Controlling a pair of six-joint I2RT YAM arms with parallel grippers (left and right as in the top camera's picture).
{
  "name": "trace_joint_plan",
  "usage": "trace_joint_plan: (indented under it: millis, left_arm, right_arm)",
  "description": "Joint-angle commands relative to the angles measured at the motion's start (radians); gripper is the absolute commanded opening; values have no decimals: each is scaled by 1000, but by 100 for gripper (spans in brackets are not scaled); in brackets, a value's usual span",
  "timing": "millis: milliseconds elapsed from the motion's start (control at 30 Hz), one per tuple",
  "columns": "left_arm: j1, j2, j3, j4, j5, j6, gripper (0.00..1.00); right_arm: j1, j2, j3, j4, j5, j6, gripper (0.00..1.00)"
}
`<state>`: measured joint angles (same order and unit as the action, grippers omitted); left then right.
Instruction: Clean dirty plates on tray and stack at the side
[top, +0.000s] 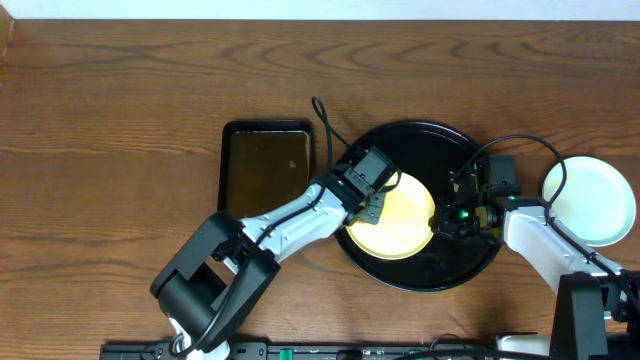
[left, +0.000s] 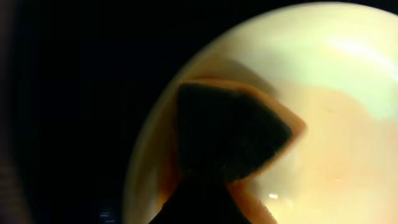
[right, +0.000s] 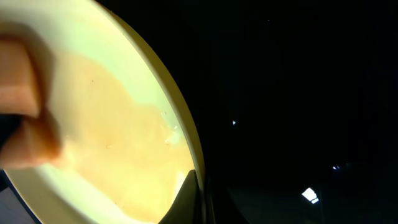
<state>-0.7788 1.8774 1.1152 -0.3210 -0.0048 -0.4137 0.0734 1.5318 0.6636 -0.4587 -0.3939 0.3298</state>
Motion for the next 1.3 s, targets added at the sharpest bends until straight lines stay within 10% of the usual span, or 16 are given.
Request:
trace_joint_plan:
  millis: [0, 1267]
  left_arm:
    - [39, -17, 3, -24, -120, 13, 8]
    - [414, -316, 2, -306, -120, 13, 9]
  right_arm:
    - [9, 7, -6, -5, -22, 6, 1]
    - [9, -199, 56, 17, -40, -103, 1]
